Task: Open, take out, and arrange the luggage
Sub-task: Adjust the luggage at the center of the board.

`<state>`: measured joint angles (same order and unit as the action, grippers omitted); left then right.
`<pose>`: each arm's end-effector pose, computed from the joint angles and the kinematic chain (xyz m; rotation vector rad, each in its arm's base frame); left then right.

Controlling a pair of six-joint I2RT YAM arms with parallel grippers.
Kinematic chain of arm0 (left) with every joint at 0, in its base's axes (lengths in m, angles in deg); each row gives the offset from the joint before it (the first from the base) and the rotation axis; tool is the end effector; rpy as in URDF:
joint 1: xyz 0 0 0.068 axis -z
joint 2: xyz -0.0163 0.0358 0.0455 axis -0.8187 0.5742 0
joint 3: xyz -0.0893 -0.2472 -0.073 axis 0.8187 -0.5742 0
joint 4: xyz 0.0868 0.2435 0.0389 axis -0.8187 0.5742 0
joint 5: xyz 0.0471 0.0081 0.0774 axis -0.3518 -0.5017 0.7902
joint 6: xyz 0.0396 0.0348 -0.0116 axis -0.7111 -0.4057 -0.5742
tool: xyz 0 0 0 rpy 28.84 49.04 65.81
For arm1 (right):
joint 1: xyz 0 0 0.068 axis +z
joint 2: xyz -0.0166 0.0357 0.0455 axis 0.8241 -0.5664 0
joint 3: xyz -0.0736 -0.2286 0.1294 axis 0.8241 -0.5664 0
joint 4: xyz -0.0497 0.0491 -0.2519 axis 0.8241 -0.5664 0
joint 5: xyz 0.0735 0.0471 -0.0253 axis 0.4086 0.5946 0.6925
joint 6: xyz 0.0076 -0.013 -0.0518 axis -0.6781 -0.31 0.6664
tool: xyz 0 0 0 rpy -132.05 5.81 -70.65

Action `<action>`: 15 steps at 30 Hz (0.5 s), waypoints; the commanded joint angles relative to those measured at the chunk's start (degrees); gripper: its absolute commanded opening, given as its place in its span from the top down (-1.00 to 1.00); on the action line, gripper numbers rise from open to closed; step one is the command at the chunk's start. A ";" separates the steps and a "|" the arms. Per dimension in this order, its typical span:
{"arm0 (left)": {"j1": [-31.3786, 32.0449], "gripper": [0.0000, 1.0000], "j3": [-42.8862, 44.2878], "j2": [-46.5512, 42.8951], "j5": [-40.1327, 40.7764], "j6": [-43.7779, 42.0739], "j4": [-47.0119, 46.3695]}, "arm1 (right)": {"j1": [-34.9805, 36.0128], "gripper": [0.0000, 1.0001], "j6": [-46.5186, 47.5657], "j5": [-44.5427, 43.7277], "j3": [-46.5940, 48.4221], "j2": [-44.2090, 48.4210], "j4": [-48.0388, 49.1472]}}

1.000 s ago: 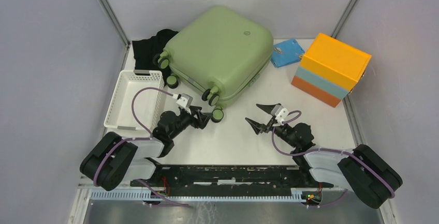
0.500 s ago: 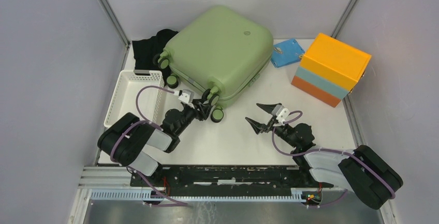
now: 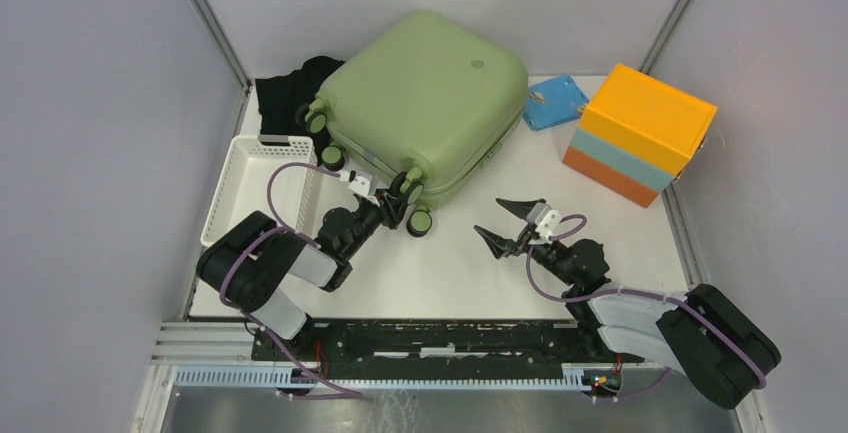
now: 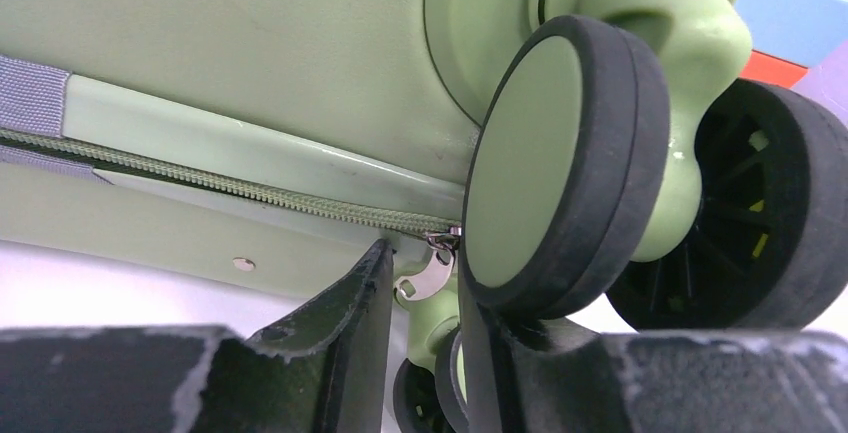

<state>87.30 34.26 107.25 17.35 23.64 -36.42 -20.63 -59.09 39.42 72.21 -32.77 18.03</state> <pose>0.2060 -0.1328 0.1528 0.2688 1.5703 -0.7062 0.1353 0.1069 0.1813 -0.6731 1.2468 0.6885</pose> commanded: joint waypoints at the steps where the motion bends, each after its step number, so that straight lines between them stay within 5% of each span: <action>1: -0.08 0.29 1.36 0.51 1.35 0.62 -2.83 | 0.16 -0.55 -0.38 -0.08 -11.94 1.09 3.21; 7: -0.04 0.04 0.48 0.09 2.77 0.02 -1.14 | 0.18 -0.55 -0.33 -0.19 -11.94 1.07 3.12; 15: -0.08 0.13 0.86 2.80 2.48 0.25 -3.21 | 0.18 -0.55 -0.20 -0.23 -11.94 0.87 2.95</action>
<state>87.30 34.26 108.30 17.88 23.64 -37.40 -20.63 -59.07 39.20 72.21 -32.44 18.03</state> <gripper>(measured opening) 0.456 0.776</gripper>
